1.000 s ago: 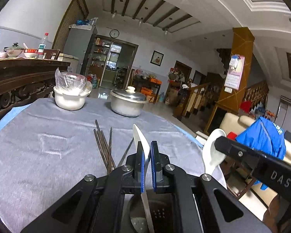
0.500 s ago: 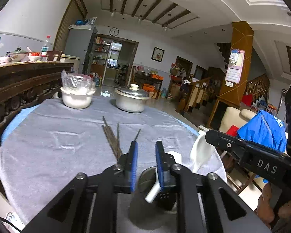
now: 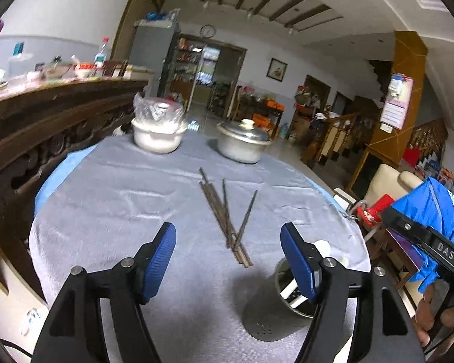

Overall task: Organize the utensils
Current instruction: 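Move both tools over the dark chopsticks lying on the cloth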

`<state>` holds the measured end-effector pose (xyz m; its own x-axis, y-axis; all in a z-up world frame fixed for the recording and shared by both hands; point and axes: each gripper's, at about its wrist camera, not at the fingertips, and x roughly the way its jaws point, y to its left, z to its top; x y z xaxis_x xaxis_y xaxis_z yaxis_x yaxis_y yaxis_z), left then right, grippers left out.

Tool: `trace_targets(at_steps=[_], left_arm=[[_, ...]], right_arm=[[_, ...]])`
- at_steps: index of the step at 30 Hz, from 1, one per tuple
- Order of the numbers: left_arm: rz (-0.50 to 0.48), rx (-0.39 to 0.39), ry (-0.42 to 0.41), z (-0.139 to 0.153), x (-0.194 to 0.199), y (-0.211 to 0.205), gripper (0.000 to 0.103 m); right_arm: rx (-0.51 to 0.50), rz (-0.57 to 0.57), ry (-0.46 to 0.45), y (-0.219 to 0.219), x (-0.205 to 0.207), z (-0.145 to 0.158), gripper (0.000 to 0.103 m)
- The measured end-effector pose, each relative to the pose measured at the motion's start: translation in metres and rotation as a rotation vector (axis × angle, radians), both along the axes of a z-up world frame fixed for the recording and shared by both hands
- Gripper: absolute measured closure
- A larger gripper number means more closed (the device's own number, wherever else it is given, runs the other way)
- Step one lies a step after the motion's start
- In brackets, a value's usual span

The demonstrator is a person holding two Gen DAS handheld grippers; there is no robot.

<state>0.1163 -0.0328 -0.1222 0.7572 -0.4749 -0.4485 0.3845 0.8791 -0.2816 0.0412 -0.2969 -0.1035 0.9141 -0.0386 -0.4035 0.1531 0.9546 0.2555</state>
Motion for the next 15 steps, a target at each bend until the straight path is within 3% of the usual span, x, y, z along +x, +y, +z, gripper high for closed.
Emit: trace_targets(at_steps=[15], left_arm=[[0.091,0.06,0.123,-0.023,0.033,0.016,0.03]], right_arm=[[0.105,-0.029,0.075,-0.027,0.012,-0.029,0.048]])
